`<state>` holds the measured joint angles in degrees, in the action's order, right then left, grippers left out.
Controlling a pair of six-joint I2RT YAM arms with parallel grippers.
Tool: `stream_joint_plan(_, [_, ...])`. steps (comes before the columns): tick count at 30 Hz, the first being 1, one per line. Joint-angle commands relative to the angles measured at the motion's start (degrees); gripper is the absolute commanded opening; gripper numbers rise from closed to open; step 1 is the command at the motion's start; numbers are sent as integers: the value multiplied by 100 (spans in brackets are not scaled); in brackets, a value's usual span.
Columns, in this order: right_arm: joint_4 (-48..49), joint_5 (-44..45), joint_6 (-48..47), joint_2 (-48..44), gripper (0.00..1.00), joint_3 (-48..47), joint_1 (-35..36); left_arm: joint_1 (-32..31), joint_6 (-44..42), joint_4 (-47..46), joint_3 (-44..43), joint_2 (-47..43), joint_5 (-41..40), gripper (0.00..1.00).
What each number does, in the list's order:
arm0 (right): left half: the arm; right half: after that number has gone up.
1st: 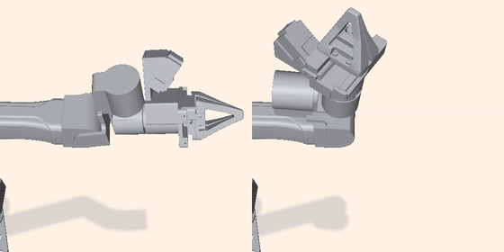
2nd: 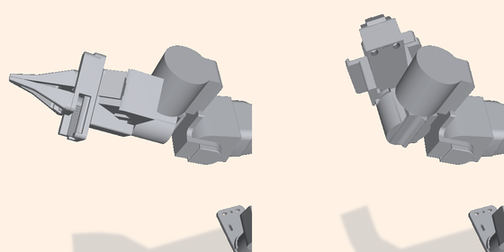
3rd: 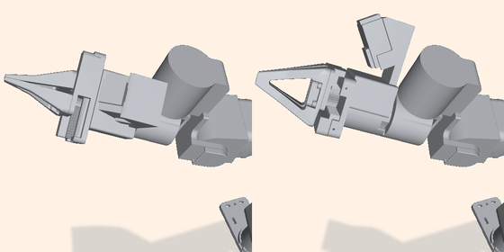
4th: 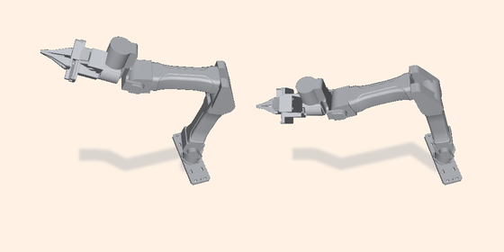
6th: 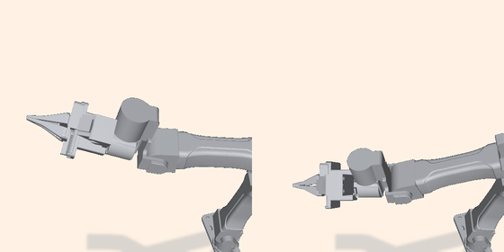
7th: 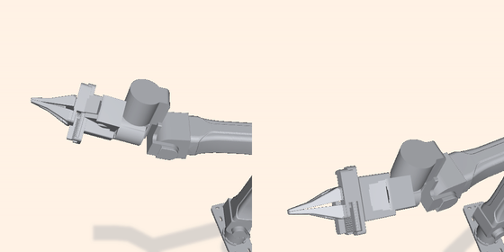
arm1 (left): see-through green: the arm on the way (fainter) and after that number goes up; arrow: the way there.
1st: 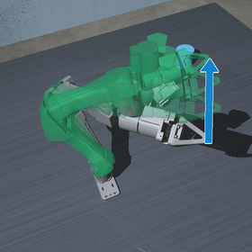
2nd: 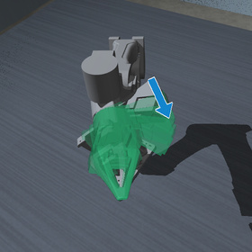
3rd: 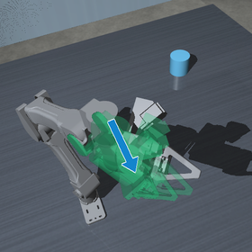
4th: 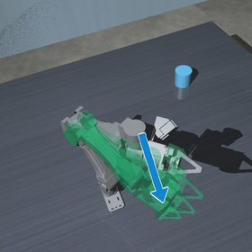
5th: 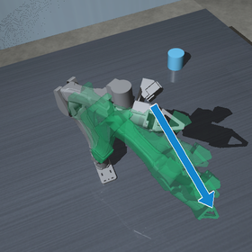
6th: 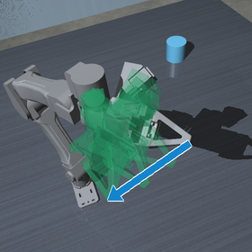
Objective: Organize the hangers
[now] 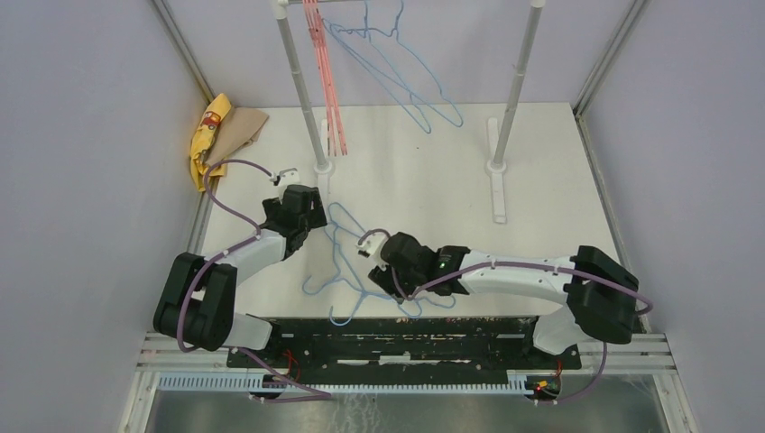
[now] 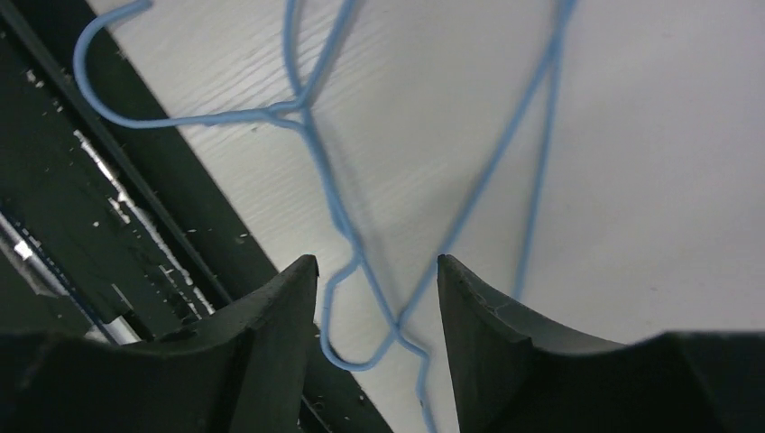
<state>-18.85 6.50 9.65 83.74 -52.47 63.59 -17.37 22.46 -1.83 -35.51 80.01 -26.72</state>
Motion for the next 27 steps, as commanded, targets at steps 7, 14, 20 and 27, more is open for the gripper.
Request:
stream_joint_plan(7, [736,-626,-410,646,54,-111,347,14,187,-98,-168,-52,-53,99])
stream_joint_plan(14, [884,-729,-552,988,50,-154,349,14,198,-108,-163,-62,-44,99])
stream_joint_plan(20, [990,-622,-535,1206,38,-152,347,9,189,-108,-167,-47,-34,99])
stream_joint_plan(27, [1022,-549,-457,1355,26,-127,347,14,184,-108,-170,-38,-37,99])
